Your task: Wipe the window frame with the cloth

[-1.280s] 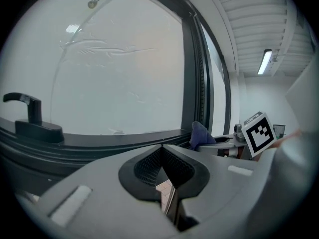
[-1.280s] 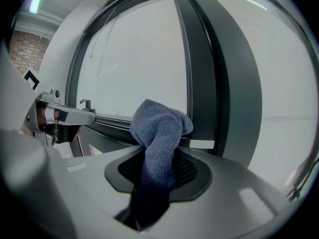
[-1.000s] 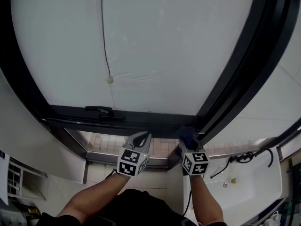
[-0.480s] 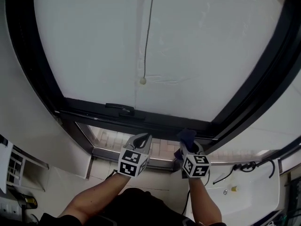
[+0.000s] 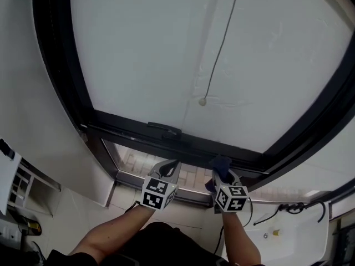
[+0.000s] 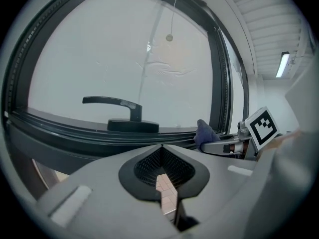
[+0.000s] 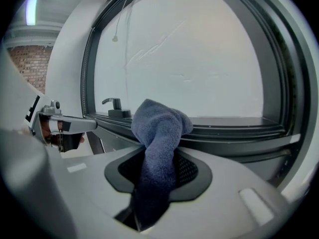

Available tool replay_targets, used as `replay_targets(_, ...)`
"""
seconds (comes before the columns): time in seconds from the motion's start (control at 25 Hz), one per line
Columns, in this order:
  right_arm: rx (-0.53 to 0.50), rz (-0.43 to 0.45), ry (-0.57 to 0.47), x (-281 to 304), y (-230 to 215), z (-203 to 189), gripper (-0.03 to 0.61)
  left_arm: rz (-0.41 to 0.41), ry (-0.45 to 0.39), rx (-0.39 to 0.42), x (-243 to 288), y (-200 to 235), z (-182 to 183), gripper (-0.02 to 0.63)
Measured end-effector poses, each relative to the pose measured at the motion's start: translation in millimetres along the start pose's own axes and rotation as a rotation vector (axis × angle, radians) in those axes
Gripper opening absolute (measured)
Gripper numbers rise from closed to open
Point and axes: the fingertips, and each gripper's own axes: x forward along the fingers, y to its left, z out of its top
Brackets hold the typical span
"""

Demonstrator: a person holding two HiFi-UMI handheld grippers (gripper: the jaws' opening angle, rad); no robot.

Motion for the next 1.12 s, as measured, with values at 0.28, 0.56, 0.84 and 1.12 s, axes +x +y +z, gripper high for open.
replay_targets(0.28, -0.004, 0.055, 0.022, 22, 42, 3, 0.129, 0.055, -0.006, -0.013, -25, 41, 0, -0.006)
replay_targets(0.56, -0.017, 0.129, 0.046, 41, 84, 7, 0.129, 0.095, -0.006, -0.027, -47, 75, -4, -0.006)
replay_targets(0.84, -0.033, 0.232, 0.078, 62, 137, 11, 0.129, 0.14, -0.025, -0.043, -69, 107, -2, -0.006)
replay_targets(1.12, -0.045, 0.299, 0.107, 84, 183, 13, 0.129, 0.204, -0.048, -0.069, -95, 145, -3, -0.006)
